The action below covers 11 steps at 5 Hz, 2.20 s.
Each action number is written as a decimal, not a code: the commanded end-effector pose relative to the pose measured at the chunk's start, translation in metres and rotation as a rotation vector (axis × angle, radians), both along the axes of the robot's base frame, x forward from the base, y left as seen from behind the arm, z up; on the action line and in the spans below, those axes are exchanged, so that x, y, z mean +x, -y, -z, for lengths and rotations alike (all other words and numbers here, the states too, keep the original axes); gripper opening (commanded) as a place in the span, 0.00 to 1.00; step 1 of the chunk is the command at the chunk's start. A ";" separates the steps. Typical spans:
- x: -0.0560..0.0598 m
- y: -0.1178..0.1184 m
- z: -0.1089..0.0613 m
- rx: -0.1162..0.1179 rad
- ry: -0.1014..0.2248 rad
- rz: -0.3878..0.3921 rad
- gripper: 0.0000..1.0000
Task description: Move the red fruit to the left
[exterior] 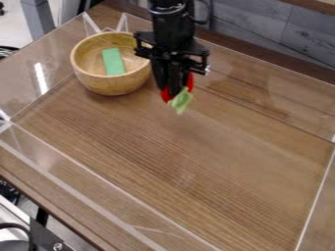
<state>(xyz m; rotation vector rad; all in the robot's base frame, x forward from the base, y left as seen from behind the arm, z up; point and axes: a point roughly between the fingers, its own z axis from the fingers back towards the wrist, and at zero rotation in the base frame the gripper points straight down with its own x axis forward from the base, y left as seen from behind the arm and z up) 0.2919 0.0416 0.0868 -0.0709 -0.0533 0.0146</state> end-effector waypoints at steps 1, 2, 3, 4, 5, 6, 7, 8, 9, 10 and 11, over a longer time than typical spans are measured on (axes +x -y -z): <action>0.000 -0.006 -0.015 0.012 0.057 0.042 0.00; -0.001 -0.011 -0.012 0.015 0.054 -0.041 0.00; -0.012 -0.033 -0.004 0.019 0.052 -0.058 0.00; -0.036 -0.064 0.008 0.022 0.052 -0.036 0.00; -0.050 -0.094 0.021 0.019 0.050 -0.031 0.00; -0.055 -0.098 0.021 0.014 0.044 -0.074 0.00; -0.056 -0.097 0.021 0.012 0.037 -0.113 0.00; -0.063 -0.101 0.032 0.010 0.032 -0.074 0.00; -0.067 -0.104 0.044 0.006 0.026 -0.046 0.00; -0.060 -0.109 0.040 -0.004 0.023 -0.038 1.00; -0.053 -0.115 0.035 -0.013 0.022 -0.034 0.00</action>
